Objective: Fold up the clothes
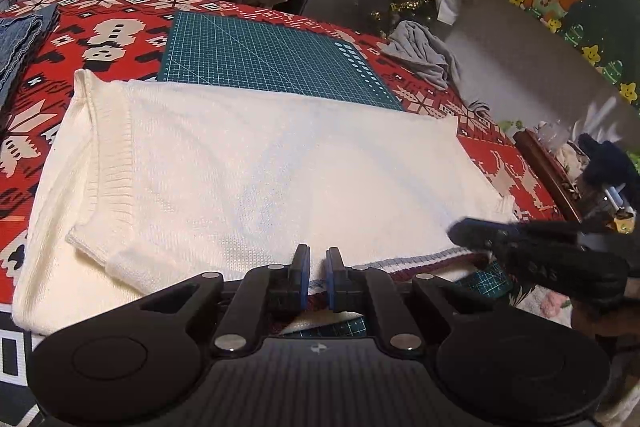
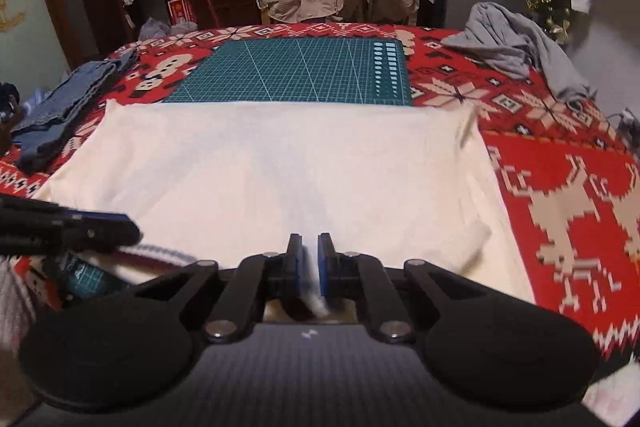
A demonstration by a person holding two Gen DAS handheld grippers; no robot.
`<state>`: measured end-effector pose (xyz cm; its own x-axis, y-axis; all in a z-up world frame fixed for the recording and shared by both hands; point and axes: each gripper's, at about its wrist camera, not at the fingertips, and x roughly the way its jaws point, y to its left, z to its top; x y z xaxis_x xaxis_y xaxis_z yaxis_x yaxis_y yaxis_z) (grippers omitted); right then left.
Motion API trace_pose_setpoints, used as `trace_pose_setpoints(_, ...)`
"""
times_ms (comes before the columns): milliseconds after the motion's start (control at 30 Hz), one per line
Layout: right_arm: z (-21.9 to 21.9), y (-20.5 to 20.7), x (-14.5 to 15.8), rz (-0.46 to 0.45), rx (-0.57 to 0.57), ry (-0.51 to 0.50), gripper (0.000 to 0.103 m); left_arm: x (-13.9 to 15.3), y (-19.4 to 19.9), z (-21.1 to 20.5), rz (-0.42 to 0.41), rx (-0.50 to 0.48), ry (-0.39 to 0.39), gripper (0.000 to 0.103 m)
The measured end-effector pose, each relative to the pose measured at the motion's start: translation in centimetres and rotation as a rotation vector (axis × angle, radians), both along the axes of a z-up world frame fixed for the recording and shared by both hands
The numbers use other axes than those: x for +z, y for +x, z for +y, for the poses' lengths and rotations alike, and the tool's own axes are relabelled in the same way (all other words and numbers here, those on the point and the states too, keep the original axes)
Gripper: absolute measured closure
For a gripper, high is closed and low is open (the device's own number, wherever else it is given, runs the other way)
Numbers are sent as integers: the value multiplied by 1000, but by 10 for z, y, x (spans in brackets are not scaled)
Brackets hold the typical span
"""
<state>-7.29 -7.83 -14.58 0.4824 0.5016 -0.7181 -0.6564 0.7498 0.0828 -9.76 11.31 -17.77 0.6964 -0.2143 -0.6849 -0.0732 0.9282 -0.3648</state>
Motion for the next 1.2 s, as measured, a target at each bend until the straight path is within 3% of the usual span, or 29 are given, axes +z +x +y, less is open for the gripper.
trace_pose_setpoints(200, -16, -7, 6, 10, -24, 27, 95, 1, 1, -1, 1, -5, 11, 94)
trace_pose_setpoints(533, 2, 28, 1, -21, -69, -5, 95, 0, 0, 0, 0, -1, 5, 94)
trace_pose_setpoints(700, -18, 14, -1, -33, -62, -31, 97, 0, 1, 1, 2, -2, -2, 94)
trace_pose_setpoints(867, -32, 14, 6, -14, -95, 9, 96, 0, 1, 0, -1, -6, 3, 94)
trace_pose_setpoints(1200, -18, 38, 0, -24, -130, 9, 95, -1, 1, 0, -1, -3, 1, 94)
